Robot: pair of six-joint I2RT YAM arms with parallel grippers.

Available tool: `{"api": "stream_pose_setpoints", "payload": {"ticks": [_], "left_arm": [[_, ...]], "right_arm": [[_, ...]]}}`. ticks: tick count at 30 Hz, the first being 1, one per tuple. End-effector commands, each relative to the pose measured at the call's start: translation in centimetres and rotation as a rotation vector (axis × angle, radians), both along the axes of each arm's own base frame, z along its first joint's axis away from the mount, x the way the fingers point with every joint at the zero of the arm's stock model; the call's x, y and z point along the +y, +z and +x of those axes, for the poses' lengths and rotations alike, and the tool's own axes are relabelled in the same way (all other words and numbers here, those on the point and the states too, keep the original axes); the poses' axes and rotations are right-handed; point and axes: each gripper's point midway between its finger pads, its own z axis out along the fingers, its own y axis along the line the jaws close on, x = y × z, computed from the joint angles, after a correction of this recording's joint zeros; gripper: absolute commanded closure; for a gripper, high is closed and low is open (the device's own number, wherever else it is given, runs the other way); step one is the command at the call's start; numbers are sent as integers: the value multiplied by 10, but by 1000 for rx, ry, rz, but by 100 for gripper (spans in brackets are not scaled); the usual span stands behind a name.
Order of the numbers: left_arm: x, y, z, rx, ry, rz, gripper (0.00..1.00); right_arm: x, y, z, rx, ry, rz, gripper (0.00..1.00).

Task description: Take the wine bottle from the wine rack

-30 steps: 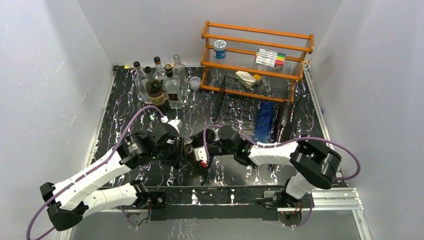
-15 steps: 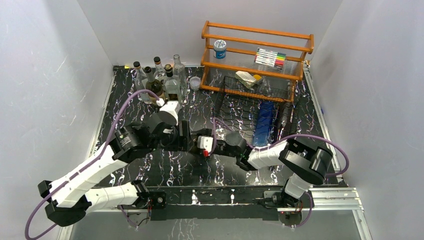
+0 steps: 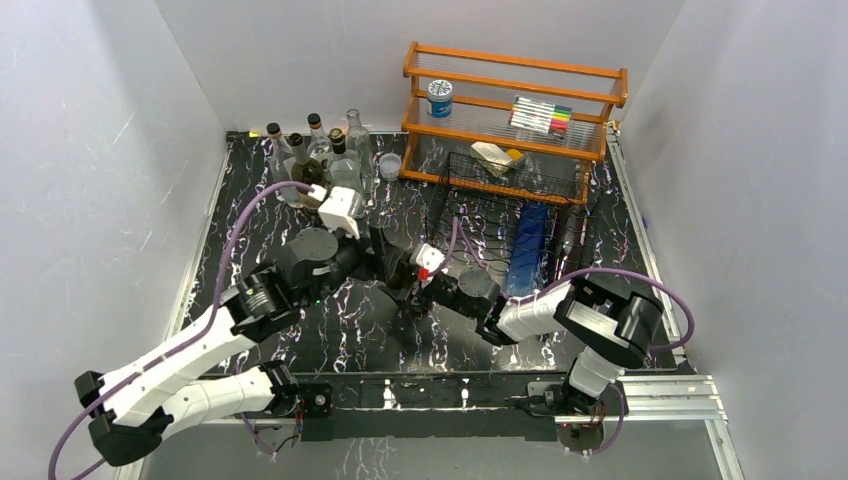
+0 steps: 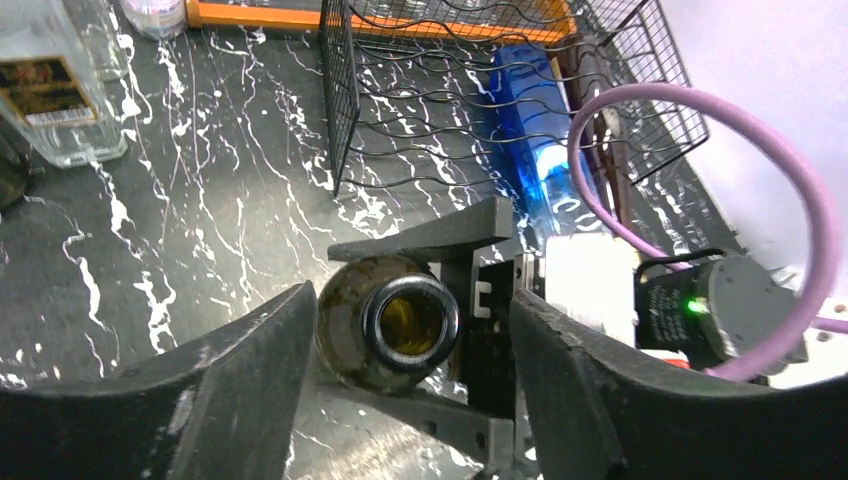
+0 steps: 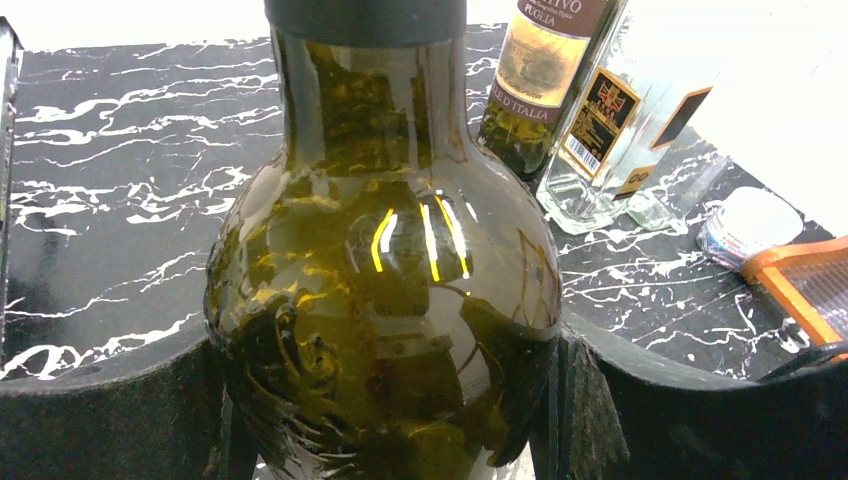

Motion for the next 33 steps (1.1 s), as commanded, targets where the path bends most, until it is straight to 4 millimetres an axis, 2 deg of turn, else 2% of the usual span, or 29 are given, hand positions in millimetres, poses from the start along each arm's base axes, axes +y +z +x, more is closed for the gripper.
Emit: {"api": "stream_pose_setpoints", "payload": {"ticks": [1,3,8,12,13,14,15,16,20,24,27,33], "left_arm": [[-19,12,20,-113,-16,4,35],[-25,7,25,-109,-14,24,39],[-33,-2,33,-91,-5,58,62],[-27,-6,39,-72,40,100,88],[-26,-5,41,-72,53,109,97],[-24,-3,43,-74,67,118,100],[-21,0,45,-78,83,127,100],[-19,2,48,-84,102,138,100],[-3,14,61,-93,169,164,100],[16,16,82,-27,213,187,100],[36,15,99,13,253,197,100],[89,32,134,-29,402,229,100]], "right_arm": [[-2,51,1,-3,-24,160,56],[-3,53,0,0,-21,160,55],[-7,55,3,13,-45,150,50],[-9,48,8,41,-79,88,32],[-10,46,9,48,-87,74,27],[-11,45,10,54,-94,64,20],[-12,42,11,64,-99,50,7],[-13,41,10,70,-102,41,3],[-21,38,2,84,-85,-8,2],[-30,44,-4,101,-81,-51,2],[-39,42,-5,125,-99,-107,2],[-67,46,-4,201,-205,-105,2]]}}
